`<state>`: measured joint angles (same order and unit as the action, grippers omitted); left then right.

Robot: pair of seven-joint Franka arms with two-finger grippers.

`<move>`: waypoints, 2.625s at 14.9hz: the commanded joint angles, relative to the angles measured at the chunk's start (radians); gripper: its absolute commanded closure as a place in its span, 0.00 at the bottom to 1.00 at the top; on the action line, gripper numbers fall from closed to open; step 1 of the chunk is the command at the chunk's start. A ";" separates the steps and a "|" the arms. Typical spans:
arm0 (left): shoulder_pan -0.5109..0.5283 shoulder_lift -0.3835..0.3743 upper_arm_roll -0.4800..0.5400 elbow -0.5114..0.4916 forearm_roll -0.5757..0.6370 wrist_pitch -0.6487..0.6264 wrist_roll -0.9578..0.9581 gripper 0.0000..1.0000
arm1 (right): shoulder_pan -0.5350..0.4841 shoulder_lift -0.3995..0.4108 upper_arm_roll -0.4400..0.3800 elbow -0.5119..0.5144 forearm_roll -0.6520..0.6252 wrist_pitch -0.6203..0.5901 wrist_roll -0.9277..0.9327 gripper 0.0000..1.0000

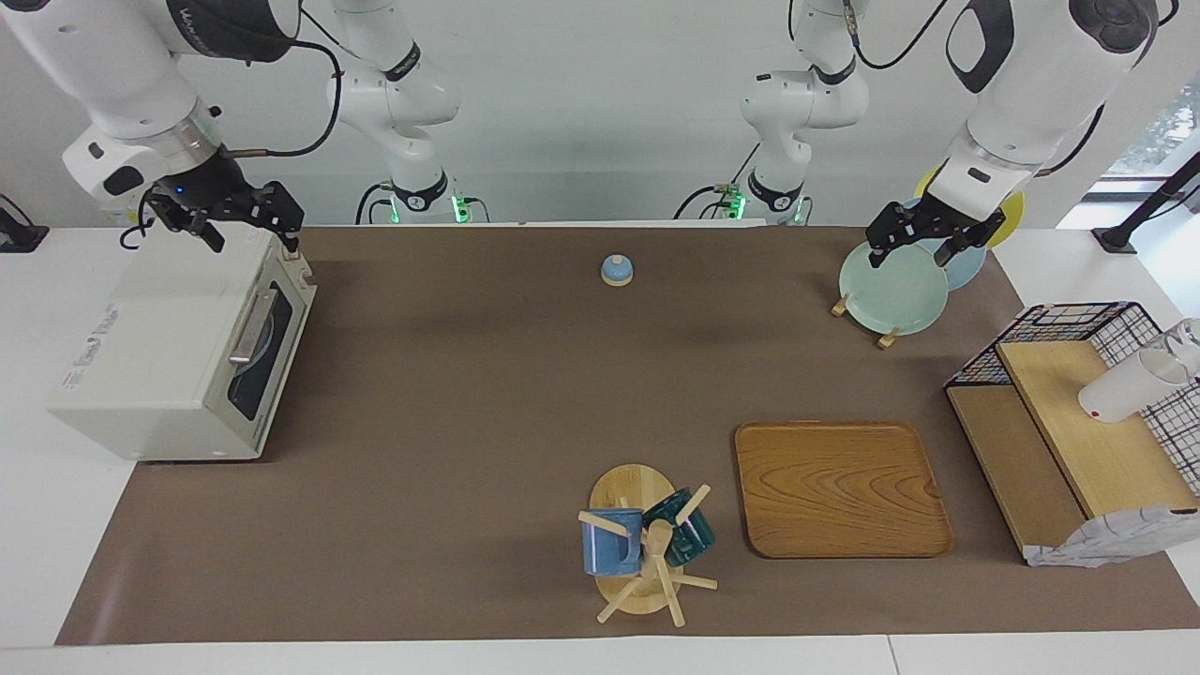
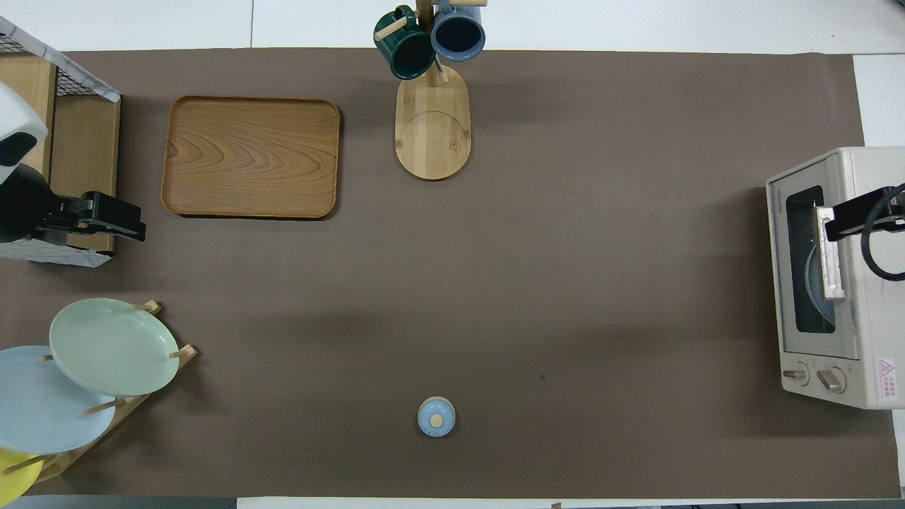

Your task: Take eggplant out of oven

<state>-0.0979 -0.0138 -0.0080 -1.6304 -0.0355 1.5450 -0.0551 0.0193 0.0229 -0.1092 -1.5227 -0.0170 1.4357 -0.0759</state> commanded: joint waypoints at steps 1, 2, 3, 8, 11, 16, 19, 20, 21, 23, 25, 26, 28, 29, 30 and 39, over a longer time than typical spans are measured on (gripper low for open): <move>0.004 -0.021 0.002 -0.022 -0.006 0.014 -0.002 0.00 | -0.016 -0.024 0.003 -0.048 0.026 0.044 -0.022 0.98; 0.004 -0.021 0.002 -0.022 -0.006 0.014 0.000 0.00 | -0.027 -0.046 0.000 -0.089 0.032 0.054 -0.030 1.00; 0.004 -0.021 0.002 -0.022 -0.006 0.014 -0.002 0.00 | -0.030 -0.063 -0.001 -0.129 0.040 0.060 -0.051 1.00; 0.004 -0.021 0.002 -0.022 -0.006 0.014 -0.002 0.00 | -0.035 -0.169 -0.006 -0.445 -0.013 0.365 -0.045 1.00; 0.004 -0.021 0.002 -0.022 -0.006 0.014 -0.002 0.00 | -0.038 -0.132 -0.004 -0.461 -0.118 0.422 -0.018 1.00; 0.004 -0.021 0.002 -0.022 -0.006 0.014 -0.002 0.00 | -0.076 -0.106 -0.004 -0.488 -0.132 0.460 -0.025 1.00; 0.004 -0.021 0.002 -0.022 -0.006 0.014 -0.002 0.00 | -0.097 -0.104 -0.004 -0.534 -0.138 0.502 -0.100 1.00; 0.004 -0.021 0.002 -0.022 -0.006 0.014 -0.002 0.00 | -0.096 -0.104 -0.004 -0.551 -0.138 0.518 -0.099 1.00; 0.004 -0.021 0.002 -0.022 -0.006 0.014 -0.002 0.00 | -0.091 -0.103 -0.003 -0.559 -0.138 0.532 -0.097 1.00; 0.004 -0.021 0.002 -0.022 -0.006 0.014 -0.002 0.00 | -0.073 -0.095 -0.001 -0.571 -0.132 0.555 -0.061 1.00; 0.004 -0.021 0.002 -0.022 -0.006 0.014 -0.002 0.00 | -0.039 -0.078 -0.001 -0.577 -0.123 0.574 -0.016 1.00; 0.004 -0.021 0.002 -0.022 -0.006 0.014 -0.002 0.00 | -0.036 -0.066 0.000 -0.589 -0.121 0.594 -0.002 1.00; 0.004 -0.021 0.002 -0.022 -0.006 0.014 0.000 0.00 | -0.036 -0.043 0.000 -0.632 -0.098 0.670 0.004 1.00; 0.004 -0.021 0.002 -0.022 -0.006 0.014 0.000 0.00 | -0.036 -0.031 0.000 -0.649 -0.068 0.713 0.002 1.00; 0.004 -0.021 0.002 -0.022 -0.006 0.014 -0.002 0.00 | -0.036 -0.008 0.000 -0.655 -0.046 0.739 0.004 1.00; 0.004 -0.021 0.000 -0.022 -0.006 0.014 -0.003 0.00 | 0.057 0.087 0.005 -0.743 -0.026 0.965 0.125 1.00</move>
<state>-0.0979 -0.0138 -0.0080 -1.6304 -0.0355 1.5450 -0.0551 0.0905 0.0799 -0.0726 -2.2784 -0.0003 2.3520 0.0346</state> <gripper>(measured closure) 0.000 0.991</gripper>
